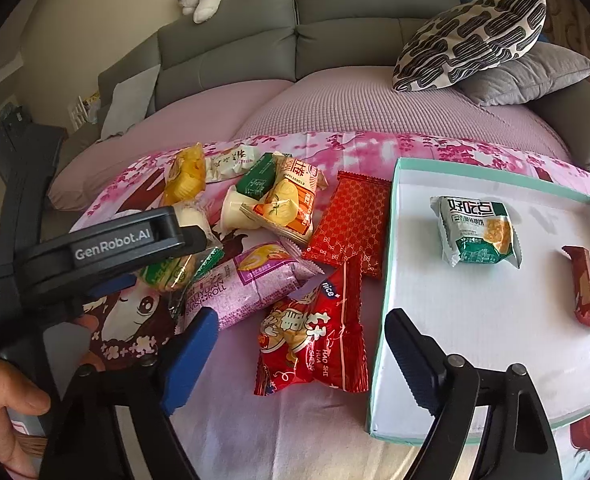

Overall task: Organize snacks
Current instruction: 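Move both tools back over the snack pile, then grasp the cow-print bread pack with the left tool while the right tool grasps the red snack bag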

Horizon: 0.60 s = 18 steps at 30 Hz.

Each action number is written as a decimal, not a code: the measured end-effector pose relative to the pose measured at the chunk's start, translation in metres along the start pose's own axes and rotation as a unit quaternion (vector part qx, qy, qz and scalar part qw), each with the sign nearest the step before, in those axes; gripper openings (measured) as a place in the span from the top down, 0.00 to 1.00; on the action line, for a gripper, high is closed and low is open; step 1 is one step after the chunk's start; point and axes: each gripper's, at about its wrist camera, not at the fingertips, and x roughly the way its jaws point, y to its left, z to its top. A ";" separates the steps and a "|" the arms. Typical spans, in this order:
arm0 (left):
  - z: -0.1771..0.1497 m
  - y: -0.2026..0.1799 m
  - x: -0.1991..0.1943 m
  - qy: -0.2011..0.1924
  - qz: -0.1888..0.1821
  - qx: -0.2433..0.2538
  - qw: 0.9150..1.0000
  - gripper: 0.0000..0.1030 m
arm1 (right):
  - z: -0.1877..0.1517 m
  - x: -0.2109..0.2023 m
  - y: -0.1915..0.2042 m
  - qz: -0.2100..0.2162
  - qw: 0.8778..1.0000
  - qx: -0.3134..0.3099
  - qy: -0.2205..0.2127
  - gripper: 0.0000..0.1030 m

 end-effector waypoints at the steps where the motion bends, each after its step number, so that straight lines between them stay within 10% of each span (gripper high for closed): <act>1: 0.000 0.002 0.001 0.001 0.004 -0.005 1.000 0.05 | 0.000 0.000 0.000 0.002 1.000 0.001 0.000 0.19; 18: -0.011 0.021 0.006 0.022 0.003 -0.046 0.999 0.27 | -0.003 0.004 0.003 0.032 0.999 0.002 0.014 0.47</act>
